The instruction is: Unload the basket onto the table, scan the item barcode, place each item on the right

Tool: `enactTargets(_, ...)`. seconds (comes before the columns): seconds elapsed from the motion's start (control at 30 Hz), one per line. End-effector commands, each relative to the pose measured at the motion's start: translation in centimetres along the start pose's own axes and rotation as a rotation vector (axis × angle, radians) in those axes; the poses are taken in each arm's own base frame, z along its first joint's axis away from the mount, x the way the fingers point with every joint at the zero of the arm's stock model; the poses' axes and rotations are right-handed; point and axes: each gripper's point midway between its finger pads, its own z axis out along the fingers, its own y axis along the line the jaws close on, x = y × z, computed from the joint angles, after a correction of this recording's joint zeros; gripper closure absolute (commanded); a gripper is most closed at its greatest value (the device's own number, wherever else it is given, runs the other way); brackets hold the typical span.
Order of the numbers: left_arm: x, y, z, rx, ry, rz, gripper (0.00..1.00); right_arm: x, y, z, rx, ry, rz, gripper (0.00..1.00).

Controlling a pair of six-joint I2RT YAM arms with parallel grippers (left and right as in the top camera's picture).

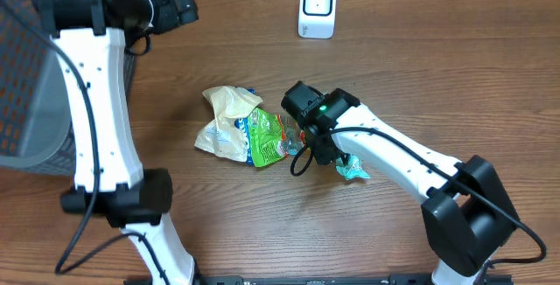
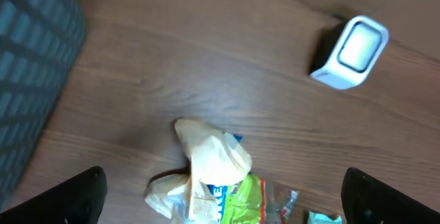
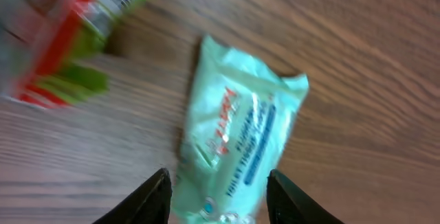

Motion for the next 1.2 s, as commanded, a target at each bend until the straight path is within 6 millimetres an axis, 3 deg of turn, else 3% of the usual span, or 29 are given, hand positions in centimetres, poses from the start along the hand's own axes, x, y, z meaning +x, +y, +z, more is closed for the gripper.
enactTargets(0.0, 1.1, -0.5, 3.2, 0.034, 0.105, -0.036, 0.0, 1.0, 0.0, 0.7, 0.056, 0.036, -0.024, 0.54)
enactTargets(0.17, 2.3, 0.0, 5.9, 0.004, 0.192, -0.044, 0.0, 3.0, 1.8, 1.5, -0.002, 0.131, -0.087, 0.54)
enactTargets(0.37, 2.5, 0.2, 6.7, -0.003, 0.211, -0.047, 0.0, 4.1, 3.5, 1.1, -0.046, 0.159, -0.144, 0.55)
enactTargets(0.47, 2.5, 0.2, 6.7, -0.003, 0.211, -0.046, 0.0, 4.6, 3.4, 1.7, -0.032, 0.166, -0.148, 0.55)
enactTargets(0.6, 2.6, 0.2, 6.6, -0.004, 0.215, -0.044, 0.0, 5.1, 1.7, 3.4, 0.06, 0.155, -0.155, 0.54)
enactTargets(0.7, 2.6, 0.2, 6.6, -0.004, 0.215, -0.044, 0.0, 5.0, 1.9, 4.3, 0.06, 0.133, -0.149, 0.52)
enactTargets(0.97, 2.7, 0.3, 6.6, -0.005, 0.218, -0.044, 0.0, 3.7, 1.7, 4.6, 0.088, 0.076, -0.147, 0.54)
enactTargets(1.17, 2.7, 0.3, 6.6, -0.007, 0.221, -0.045, 0.0, 3.2, 1.0, 4.5, 0.126, 0.054, -0.144, 0.62)
